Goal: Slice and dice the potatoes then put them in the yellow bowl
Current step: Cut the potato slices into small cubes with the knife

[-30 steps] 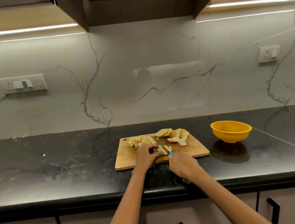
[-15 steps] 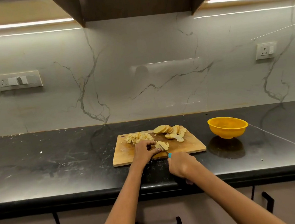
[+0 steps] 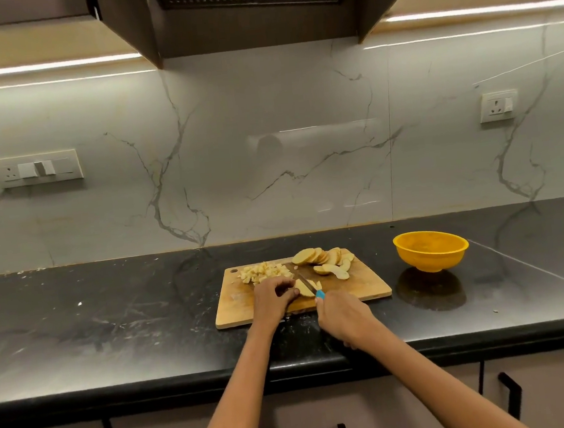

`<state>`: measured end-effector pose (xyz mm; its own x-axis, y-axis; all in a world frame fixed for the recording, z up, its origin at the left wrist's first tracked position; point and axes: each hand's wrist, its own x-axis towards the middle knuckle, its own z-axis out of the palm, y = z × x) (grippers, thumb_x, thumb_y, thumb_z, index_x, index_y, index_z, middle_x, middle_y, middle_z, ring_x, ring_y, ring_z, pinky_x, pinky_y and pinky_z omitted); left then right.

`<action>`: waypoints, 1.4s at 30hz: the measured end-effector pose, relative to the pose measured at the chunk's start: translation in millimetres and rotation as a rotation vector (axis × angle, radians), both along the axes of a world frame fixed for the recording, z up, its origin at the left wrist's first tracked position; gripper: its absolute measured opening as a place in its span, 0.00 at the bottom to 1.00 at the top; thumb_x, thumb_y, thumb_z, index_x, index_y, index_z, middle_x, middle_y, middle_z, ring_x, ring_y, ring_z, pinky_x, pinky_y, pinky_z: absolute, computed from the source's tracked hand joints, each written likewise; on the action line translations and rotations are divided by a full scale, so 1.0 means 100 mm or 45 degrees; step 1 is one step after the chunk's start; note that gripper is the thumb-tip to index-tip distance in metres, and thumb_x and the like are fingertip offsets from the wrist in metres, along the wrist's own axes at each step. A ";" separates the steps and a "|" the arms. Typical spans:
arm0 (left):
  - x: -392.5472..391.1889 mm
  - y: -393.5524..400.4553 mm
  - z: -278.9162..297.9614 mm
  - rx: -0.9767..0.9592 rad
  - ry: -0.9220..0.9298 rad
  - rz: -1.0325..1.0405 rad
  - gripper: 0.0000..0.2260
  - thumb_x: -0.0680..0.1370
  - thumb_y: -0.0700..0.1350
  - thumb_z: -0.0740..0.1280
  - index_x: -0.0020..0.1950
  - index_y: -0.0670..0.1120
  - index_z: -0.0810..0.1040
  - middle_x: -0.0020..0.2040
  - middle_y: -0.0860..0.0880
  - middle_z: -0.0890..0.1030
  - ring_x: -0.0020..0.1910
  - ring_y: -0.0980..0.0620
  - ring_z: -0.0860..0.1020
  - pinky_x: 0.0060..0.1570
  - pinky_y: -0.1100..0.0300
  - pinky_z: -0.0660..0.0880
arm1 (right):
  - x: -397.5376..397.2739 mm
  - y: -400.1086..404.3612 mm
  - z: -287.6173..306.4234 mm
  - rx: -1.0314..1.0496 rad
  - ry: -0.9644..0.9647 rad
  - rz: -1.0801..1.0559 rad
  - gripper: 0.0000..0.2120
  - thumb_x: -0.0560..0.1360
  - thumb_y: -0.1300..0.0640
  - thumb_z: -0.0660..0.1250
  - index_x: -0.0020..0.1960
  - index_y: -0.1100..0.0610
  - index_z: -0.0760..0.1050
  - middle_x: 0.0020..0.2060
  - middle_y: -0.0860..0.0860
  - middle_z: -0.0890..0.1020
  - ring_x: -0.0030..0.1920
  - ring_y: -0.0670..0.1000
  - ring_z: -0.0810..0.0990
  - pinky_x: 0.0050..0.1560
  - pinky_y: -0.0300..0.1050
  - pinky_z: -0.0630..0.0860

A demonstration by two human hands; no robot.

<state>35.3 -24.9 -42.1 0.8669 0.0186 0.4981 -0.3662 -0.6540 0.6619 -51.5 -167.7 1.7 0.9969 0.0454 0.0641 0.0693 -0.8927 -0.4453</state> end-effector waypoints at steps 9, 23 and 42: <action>0.02 0.01 0.01 0.021 0.005 -0.020 0.11 0.73 0.42 0.71 0.55 0.43 0.82 0.54 0.47 0.82 0.52 0.59 0.76 0.53 0.70 0.65 | 0.14 0.06 -0.06 -0.079 0.057 0.001 0.16 0.81 0.52 0.55 0.57 0.61 0.74 0.51 0.55 0.80 0.50 0.53 0.79 0.46 0.44 0.72; -0.03 0.00 0.04 0.009 -0.010 -0.025 0.11 0.72 0.42 0.72 0.53 0.42 0.82 0.52 0.46 0.83 0.50 0.58 0.77 0.52 0.69 0.66 | -0.06 0.05 0.04 -0.291 0.156 0.080 0.15 0.81 0.55 0.55 0.61 0.61 0.72 0.58 0.57 0.78 0.58 0.56 0.77 0.57 0.49 0.73; 0.12 -0.30 0.42 0.921 0.296 -0.293 0.30 0.72 0.30 0.65 0.71 0.48 0.67 0.73 0.47 0.63 0.73 0.49 0.60 0.70 0.55 0.58 | 0.13 -0.34 -0.13 0.055 -0.131 -0.159 0.19 0.82 0.51 0.52 0.56 0.64 0.74 0.52 0.59 0.80 0.52 0.60 0.80 0.47 0.48 0.74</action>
